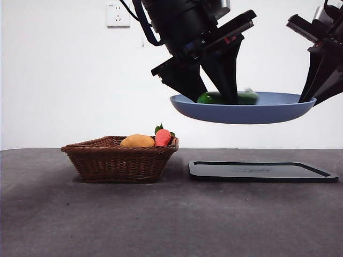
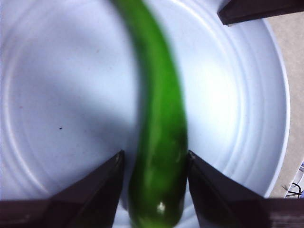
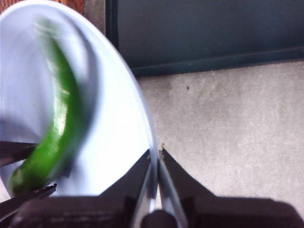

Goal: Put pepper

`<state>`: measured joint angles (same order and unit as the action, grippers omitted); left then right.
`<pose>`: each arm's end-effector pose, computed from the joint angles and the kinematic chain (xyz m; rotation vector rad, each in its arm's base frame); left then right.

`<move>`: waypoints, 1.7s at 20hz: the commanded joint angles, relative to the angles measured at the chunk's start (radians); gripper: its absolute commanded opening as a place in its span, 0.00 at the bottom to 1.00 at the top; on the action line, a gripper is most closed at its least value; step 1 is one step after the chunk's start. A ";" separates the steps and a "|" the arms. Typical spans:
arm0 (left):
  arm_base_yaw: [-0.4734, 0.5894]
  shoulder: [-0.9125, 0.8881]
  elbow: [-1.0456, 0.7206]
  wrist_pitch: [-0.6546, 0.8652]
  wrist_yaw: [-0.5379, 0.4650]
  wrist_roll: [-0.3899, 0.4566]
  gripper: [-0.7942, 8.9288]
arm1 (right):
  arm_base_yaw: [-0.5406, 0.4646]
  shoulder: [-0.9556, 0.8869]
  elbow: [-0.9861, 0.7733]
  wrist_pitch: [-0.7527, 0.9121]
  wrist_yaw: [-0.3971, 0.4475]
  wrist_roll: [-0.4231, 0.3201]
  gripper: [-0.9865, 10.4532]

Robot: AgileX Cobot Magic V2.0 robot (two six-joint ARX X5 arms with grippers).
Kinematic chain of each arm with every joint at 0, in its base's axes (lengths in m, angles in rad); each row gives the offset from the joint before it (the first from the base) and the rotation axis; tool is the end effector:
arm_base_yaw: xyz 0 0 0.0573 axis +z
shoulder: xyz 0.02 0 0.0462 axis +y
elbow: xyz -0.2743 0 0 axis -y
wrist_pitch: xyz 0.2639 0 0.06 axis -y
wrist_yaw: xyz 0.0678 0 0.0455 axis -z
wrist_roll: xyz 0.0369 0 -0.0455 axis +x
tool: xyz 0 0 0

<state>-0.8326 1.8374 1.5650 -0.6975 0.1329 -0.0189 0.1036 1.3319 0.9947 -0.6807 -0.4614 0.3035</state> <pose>0.2801 -0.3151 0.2688 0.3286 0.9529 -0.8768 0.2738 0.0450 0.2535 0.4531 1.0892 0.3586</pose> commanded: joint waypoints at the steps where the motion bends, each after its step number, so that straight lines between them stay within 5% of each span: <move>1: -0.012 0.022 0.016 0.006 0.002 0.001 0.32 | 0.002 0.007 0.023 -0.005 -0.008 0.000 0.09; 11: -0.012 -0.127 0.020 -0.017 0.032 -0.003 0.35 | 0.001 0.007 0.023 -0.045 -0.002 0.014 0.09; 18: -0.010 -0.435 0.020 -0.033 0.024 -0.007 0.35 | -0.069 0.038 0.032 -0.024 0.042 0.029 0.09; 26: -0.010 -0.693 0.020 -0.104 0.025 -0.007 0.35 | -0.170 0.314 0.235 -0.018 0.041 0.031 0.09; 34: -0.010 -0.722 0.020 -0.149 0.026 -0.015 0.35 | -0.170 0.582 0.380 0.092 -0.003 0.045 0.09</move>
<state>-0.8326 1.1080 1.5654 -0.8528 0.1593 -0.0265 -0.0666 1.9018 1.3521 -0.5964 -0.4515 0.3347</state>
